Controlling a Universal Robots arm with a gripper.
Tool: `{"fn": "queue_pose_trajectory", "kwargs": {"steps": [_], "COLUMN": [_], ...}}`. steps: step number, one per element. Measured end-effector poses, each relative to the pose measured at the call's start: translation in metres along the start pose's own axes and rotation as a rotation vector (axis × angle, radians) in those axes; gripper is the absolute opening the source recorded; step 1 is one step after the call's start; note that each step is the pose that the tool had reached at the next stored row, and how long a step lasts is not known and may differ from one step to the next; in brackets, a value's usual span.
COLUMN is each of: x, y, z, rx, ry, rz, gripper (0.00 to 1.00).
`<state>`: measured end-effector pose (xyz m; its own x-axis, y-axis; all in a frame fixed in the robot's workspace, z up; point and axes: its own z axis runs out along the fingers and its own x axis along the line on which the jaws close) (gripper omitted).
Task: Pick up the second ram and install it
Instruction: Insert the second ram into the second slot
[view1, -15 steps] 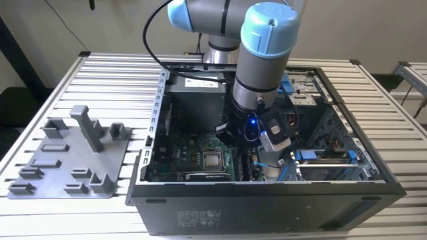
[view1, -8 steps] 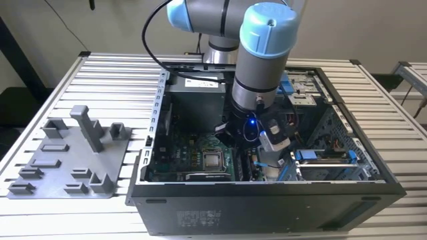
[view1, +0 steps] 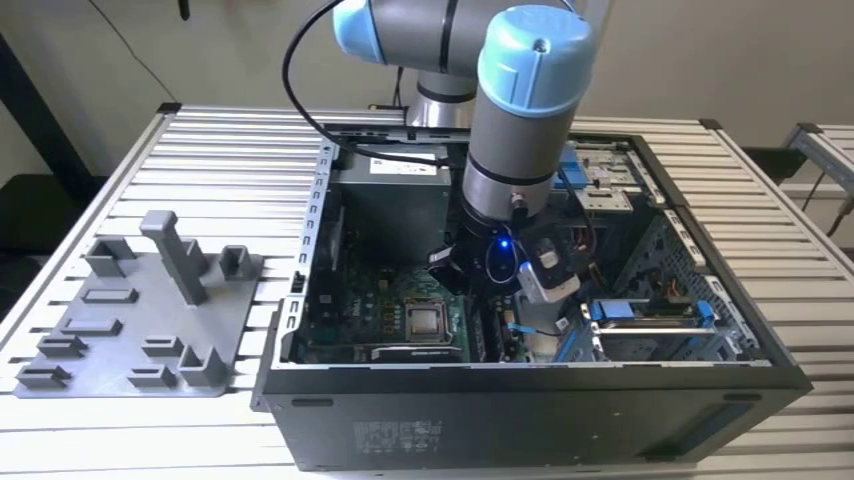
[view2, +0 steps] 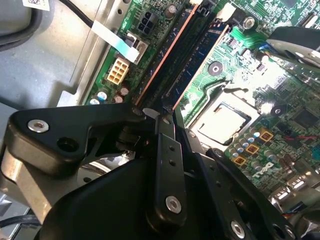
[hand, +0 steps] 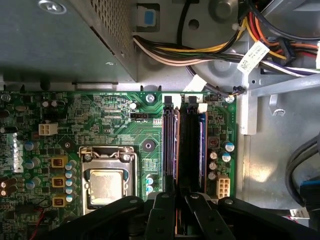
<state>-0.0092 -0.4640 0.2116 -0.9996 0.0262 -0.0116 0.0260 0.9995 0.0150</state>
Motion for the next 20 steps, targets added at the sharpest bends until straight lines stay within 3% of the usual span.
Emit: {"fn": "queue_pose_trajectory", "kwargs": {"steps": [20], "x": [-0.0001], "y": [-0.0005], "z": [0.0034], "rx": [0.0004], "ry": [-0.0003], "rz": [0.017], "gripper": [0.14]}}
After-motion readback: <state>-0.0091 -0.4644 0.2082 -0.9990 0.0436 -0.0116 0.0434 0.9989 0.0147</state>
